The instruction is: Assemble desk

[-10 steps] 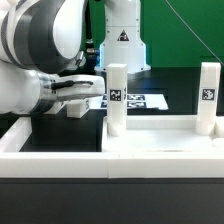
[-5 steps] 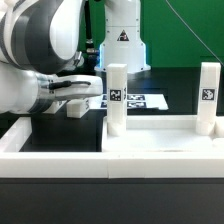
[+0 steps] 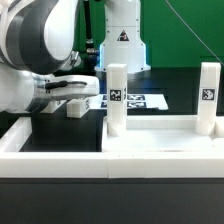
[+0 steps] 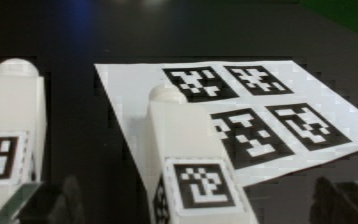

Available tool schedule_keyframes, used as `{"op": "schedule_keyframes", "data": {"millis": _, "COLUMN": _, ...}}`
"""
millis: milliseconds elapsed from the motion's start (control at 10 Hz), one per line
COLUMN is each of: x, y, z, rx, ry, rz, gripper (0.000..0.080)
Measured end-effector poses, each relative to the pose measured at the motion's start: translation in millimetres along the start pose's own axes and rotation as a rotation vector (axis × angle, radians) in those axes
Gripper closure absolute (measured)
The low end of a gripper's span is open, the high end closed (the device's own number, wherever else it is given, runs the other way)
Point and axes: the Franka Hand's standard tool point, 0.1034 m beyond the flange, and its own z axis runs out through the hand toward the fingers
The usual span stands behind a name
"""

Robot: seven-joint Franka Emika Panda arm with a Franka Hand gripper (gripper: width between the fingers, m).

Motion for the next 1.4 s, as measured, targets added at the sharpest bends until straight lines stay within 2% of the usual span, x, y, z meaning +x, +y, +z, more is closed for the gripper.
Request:
{"op": "schedule_keyframes", "data": {"millis": 100, "x": -5.8, "y": -6.6, "z": -8.0, "rx": -0.001, "ry": -0.013, "rz": -0.001, "gripper": 0.0151}}
{"op": "schedule_keyframes", "data": {"millis": 300, "x": -5.4, "y": -8.5, "z": -16.4, "rx": -0.006, "ry": -0.007, "rz": -0.001, "gripper": 0.0151}}
{"op": "schedule_keyframes", "data": {"millis": 700, "x": -1.3, "y": -9.1, "z": -12.5, "rx": -0.011, "ry": -0.008, "rz": 0.081, "gripper": 0.0151}}
{"op": "schedule_keyframes", "data": {"millis": 900, "x": 2.0, "y": -23.5, "z": -7.7, "rx": -0.031, "ry": -0.017, "rz": 0.111, "gripper": 0.0151}}
{"op": "schedule_keyframes", "data": {"millis": 1000, "x": 4.0, "y": -25.1, "z": -6.3, "rx": -0.037, "ry": -0.014, "rz": 0.114, "gripper": 0.0151}}
{"op": "schedule_keyframes", "data": {"millis": 1400, "x": 6.3, "y": -22.1, "z": -5.1, "rx": -0.035, "ry": -0.007, "rz": 0.117, "gripper": 0.0151}}
